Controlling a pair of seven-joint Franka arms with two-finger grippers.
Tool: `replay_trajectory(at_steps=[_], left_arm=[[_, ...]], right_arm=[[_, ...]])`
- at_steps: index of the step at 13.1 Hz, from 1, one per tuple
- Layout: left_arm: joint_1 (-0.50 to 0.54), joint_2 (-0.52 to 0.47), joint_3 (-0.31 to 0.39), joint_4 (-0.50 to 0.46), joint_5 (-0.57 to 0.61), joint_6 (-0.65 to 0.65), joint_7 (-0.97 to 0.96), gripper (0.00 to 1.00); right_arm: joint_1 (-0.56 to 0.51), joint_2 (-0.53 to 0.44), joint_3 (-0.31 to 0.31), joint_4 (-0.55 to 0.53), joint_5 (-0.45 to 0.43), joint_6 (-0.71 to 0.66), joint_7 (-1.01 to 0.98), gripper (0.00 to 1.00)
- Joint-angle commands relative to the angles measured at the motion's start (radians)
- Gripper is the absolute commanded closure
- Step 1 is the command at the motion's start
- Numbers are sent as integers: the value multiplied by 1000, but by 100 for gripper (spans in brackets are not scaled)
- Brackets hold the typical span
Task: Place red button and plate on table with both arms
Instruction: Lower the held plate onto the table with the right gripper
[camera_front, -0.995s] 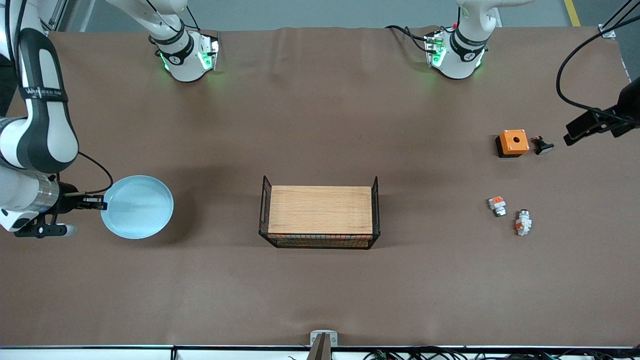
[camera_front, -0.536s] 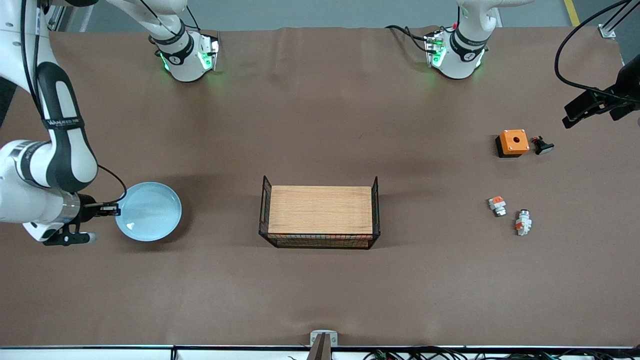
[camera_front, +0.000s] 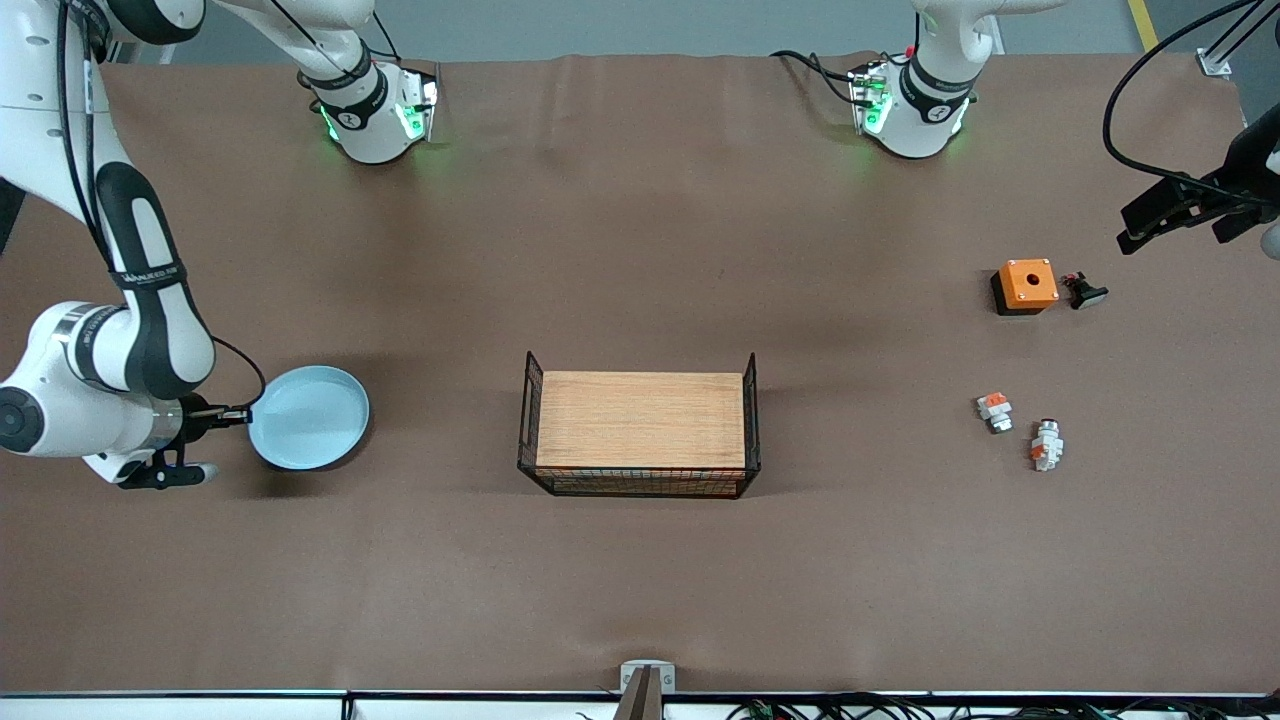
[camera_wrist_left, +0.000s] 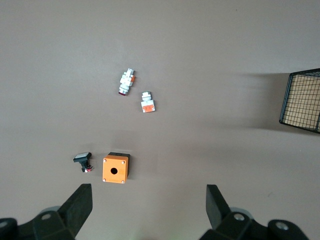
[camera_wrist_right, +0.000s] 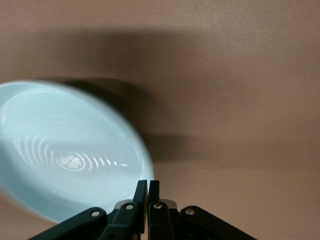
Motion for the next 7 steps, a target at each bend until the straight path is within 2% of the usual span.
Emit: replay_trajectory(at_steps=[1,2,3,4,5,6,7], left_arm=[[2,-24,-17,-20,-18,-9,18,0],[2,-24,-17,-20,-21,-14,18,0],[2,-25,-17,-20,-24,-20,18,0],[2,-25,-17,-19,-24,-20,18,0],[0,-25,-17,-20,-24,-22,18,0],[0,-27,-17,-20,-24,-26,20,0],[2,-27,-17,-19,-22,-29,28,0]], right_arm=[[-9,20,9,7,-55,28,-1,93],[-12,29,9,7,-55,45,0,90],[-12,39,9,7,-54,59,2,83],[-12,37,9,10,-55,51,6,69],[-10,31,9,14,-55,45,8,27],[-7,23,9,19,-55,45,6,0],[-4,11,9,25,-55,36,9,0]])
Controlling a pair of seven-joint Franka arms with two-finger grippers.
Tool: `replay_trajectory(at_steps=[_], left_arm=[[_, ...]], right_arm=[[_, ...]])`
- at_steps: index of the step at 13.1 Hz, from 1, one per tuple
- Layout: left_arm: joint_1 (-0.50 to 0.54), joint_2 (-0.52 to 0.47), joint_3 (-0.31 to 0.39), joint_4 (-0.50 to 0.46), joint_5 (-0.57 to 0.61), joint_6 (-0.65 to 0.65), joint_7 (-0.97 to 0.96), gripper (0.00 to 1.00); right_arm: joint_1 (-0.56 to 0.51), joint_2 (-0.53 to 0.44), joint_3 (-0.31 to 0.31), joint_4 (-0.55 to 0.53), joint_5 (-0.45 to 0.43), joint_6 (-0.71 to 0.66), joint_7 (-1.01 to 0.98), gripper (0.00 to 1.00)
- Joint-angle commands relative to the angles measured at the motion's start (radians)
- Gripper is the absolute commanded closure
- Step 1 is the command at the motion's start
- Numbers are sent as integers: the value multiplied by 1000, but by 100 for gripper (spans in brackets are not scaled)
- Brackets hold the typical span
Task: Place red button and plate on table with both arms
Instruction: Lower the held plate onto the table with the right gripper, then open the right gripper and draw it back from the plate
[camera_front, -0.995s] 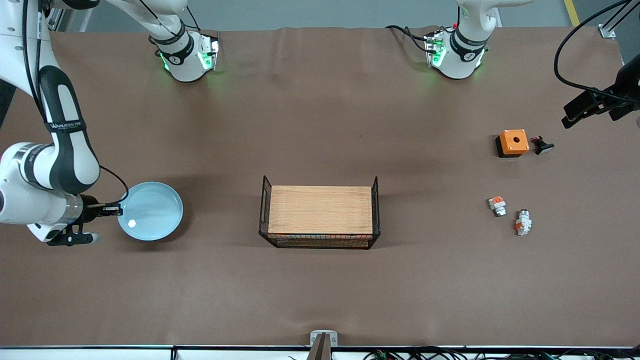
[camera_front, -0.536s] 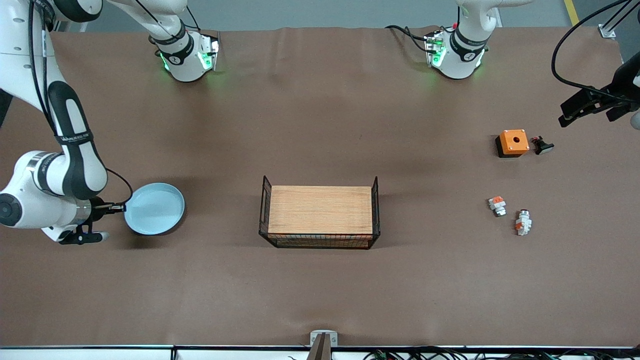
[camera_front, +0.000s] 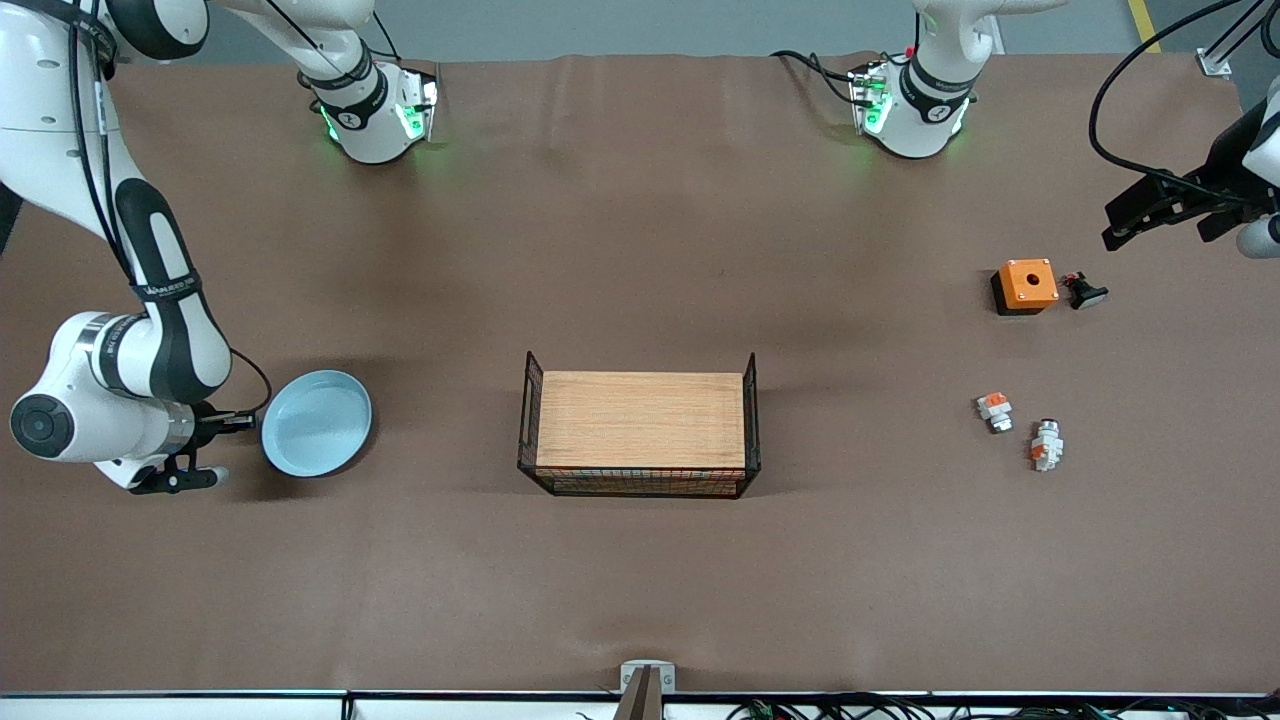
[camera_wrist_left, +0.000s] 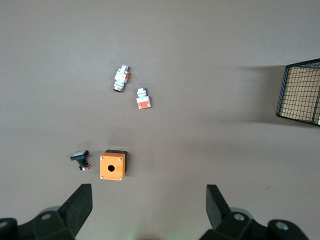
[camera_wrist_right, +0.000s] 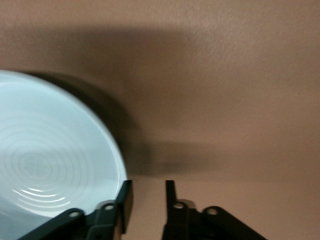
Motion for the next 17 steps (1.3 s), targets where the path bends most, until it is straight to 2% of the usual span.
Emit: replay_trajectory(at_steps=[1,4,7,10,14,17], left_arm=[[2,-27,-1,-15,-18,-14,28,0],[3,-27,-3,-16,-18,-14,28,0],[5,-25,-3,-10,-18,-13,30,0],[5,-24,-3,-12,-18,-13,30,0],[3,-22,-3,-9,-18,-10,28,0],[3,-24,-3,-7,-18,-11,28,0]], right_arm=[[-1,-48,10,25,-24,-51,9,0],[15,-143,18,40,-15,-165,79,0],[90,-232,18,35,-16,-232,250,1],[152,-334,18,31,-16,-266,314,0],[195,-508,19,31,-16,-341,304,0],[195,-596,21,43,-16,-401,298,0]])
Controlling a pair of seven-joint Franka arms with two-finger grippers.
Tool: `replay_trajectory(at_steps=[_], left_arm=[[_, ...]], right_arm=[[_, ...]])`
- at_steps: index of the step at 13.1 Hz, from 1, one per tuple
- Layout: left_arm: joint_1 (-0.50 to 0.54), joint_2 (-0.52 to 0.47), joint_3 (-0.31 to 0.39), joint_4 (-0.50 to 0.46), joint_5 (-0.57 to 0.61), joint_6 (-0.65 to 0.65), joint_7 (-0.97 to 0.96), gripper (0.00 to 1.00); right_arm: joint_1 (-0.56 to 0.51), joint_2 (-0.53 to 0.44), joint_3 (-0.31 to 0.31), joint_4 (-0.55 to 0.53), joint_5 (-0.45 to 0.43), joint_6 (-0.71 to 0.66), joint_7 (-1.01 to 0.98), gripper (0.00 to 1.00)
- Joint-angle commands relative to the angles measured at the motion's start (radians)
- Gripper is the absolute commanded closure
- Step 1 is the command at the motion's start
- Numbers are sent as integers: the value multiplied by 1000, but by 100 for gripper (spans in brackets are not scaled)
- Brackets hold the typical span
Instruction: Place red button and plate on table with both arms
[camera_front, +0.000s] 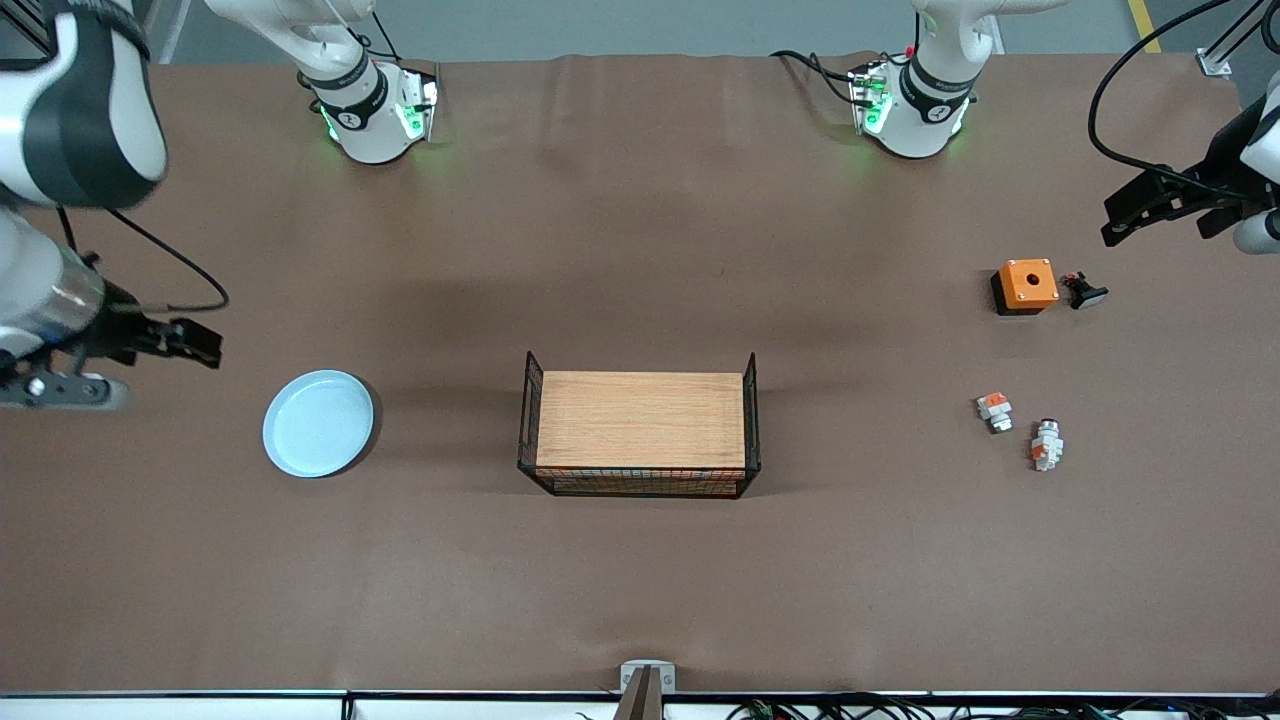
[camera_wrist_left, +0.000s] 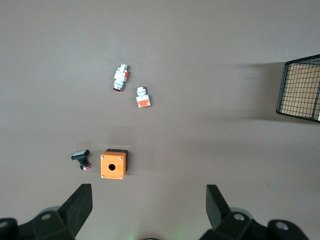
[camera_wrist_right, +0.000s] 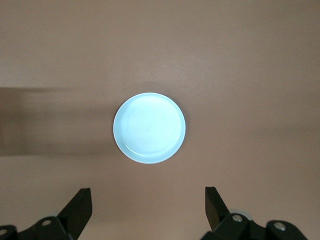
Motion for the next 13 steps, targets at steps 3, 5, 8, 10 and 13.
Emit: replay_trajectory(at_steps=[3,5,8,10,13], left_arm=[[3,-22,-20,-8,-18,-11,3,0],[5,-23,-26,-6,-18,-11,0,0],[5,-22,-26,-5,-18,-10,0,0],[3,-20,-26,-5,-18,-10,0,0],[3,-20,-28,-2,-20,-10,2,0]], right_arm=[[-6,-65,-5,72,-13,-85,-85,0],[-11,-64,-10,95,-10,-86,-124,0],[-11,-67,-10,95,2,-89,-125,0],[-26,-68,-13,95,39,-103,-128,0],[-89,-70,-12,95,162,-117,-173,0]])
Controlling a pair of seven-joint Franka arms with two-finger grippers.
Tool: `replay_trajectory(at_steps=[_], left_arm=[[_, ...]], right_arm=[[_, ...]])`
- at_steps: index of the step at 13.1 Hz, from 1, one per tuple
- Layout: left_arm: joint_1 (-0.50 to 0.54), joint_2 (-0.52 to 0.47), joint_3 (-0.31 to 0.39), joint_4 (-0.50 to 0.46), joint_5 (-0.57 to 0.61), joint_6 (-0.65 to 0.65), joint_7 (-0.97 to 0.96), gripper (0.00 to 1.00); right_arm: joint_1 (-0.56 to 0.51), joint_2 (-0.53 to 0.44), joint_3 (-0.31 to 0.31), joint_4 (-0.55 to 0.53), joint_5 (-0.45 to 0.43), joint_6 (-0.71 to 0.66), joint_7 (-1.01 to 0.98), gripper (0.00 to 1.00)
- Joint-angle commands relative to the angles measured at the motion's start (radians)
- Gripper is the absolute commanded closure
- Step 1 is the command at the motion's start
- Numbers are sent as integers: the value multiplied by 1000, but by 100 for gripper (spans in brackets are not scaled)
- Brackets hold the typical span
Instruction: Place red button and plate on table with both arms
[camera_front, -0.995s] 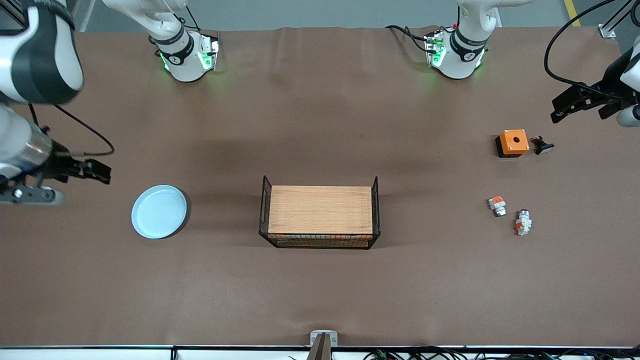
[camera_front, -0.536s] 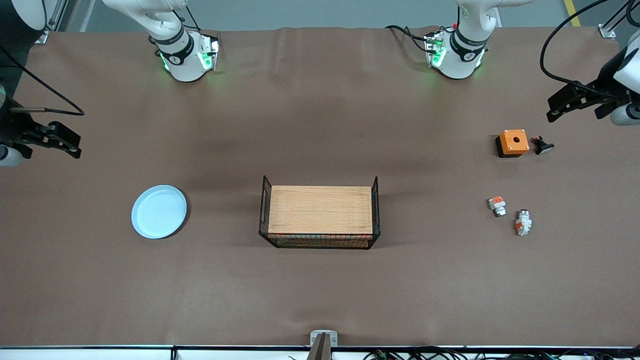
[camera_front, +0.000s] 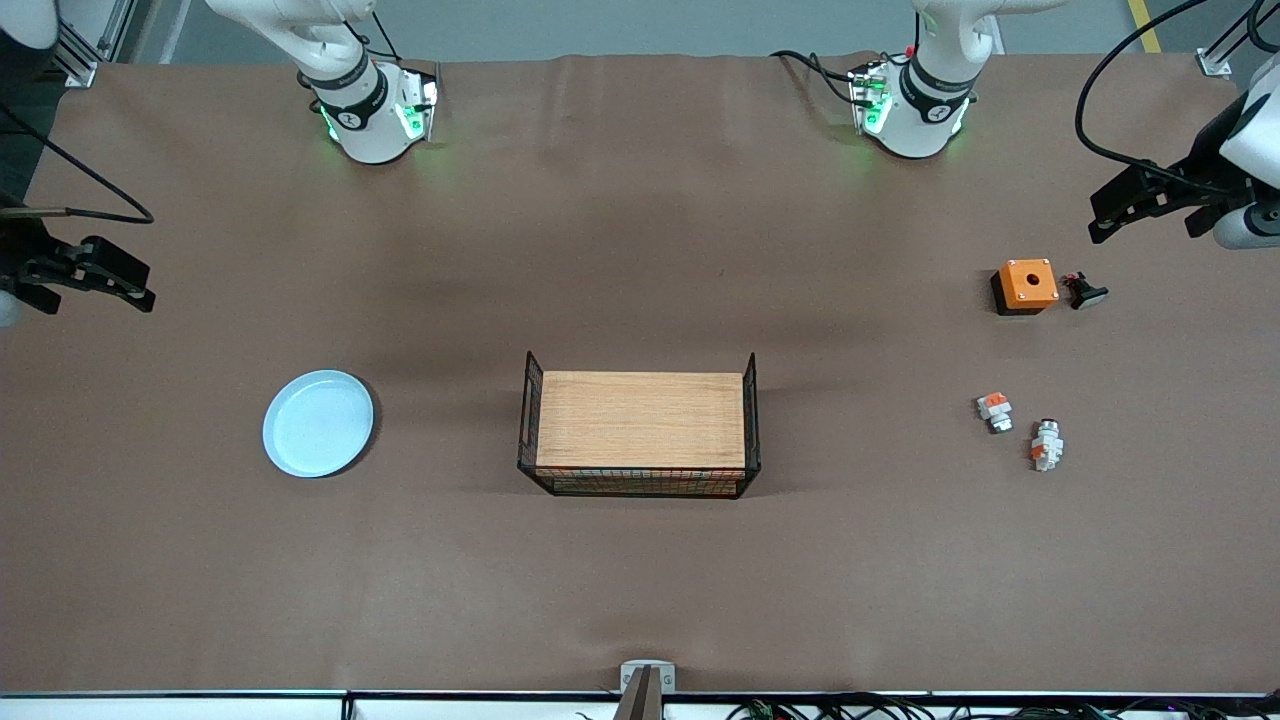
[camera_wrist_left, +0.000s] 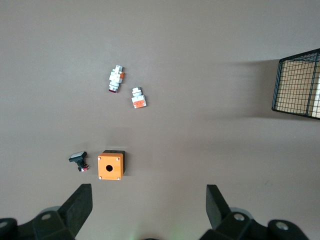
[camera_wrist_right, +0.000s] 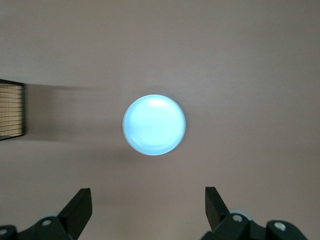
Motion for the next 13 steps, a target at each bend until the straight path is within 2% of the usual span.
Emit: replay_trajectory(at_steps=[1,13], left_arm=[[5,-12,-2,9,-19,-10,13,0],[8,-4,2,23,-16,-31,11,0]], right_arm=[[-37,4,7,22,48,-21,-35,0],[-30,4,15,55,16,-44,-33,0]])
